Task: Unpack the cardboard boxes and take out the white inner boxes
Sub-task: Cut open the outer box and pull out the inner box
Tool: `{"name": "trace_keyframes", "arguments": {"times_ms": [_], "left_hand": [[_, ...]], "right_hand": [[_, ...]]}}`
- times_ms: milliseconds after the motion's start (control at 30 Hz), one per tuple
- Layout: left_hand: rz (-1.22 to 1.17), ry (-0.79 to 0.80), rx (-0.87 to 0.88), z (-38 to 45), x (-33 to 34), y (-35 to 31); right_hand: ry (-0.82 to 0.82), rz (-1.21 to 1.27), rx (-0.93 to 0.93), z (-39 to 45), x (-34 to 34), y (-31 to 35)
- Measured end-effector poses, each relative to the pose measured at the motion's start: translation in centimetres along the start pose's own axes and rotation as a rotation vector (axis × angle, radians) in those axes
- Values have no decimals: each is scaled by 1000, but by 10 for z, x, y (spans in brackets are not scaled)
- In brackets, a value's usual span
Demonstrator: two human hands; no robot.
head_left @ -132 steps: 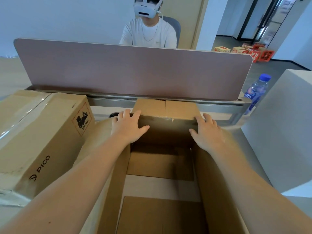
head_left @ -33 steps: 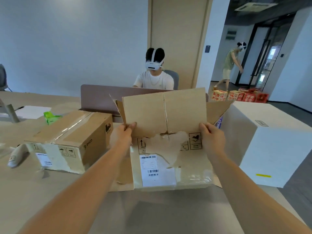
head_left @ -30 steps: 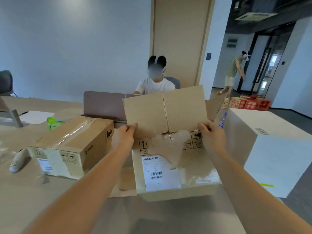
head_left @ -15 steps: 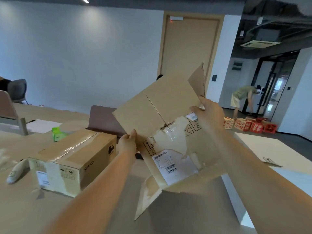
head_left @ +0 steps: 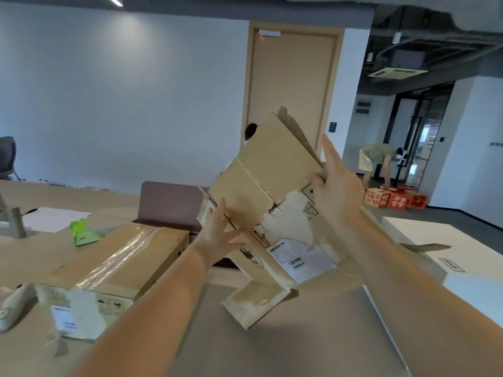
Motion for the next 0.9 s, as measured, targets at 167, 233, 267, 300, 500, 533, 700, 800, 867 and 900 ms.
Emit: {"name": "trace_keyframes", "arguments": {"times_ms": [167, 233, 267, 300, 500, 533, 700, 800, 867, 900], "left_hand": [[64, 11, -36, -15, -13, -18], [48, 8, -44, -27, -16, -26], [39, 6, -43, -34, -16, -30], [29, -5, -46, -41, -16, -32], [-113, -140, -99, -75, -36, -33], [-120, -169, -109, -81, -41, -33], [-47, -233, -141, -112, -55, -26], [-54, -265, -125, -127, -63, -17], [-79, -297, -141, -136, -71, -5], [-90, -308, -151, -140, -76, 2]], "right_hand": [[35, 36, -22, -14, 12, 12], [61, 42, -26, -24, 16, 18], [78, 51, -29, -29, 18, 21], [93, 59, -42, -34, 21, 25], [203, 137, -194, -70, 29, 56], [231, 157, -214, -77, 30, 60], [403, 237, -277, -115, 46, 67], [450, 219, -274, -137, 50, 60], [478, 199, -285, -153, 51, 57], [497, 194, -289, -161, 53, 56]]}}
Point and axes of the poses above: each hand's wrist, its own z-axis towards the middle knuckle, its own x-axis out of the palm, y = z × x, the point moved 10 cm from there along z, towards the middle knuckle
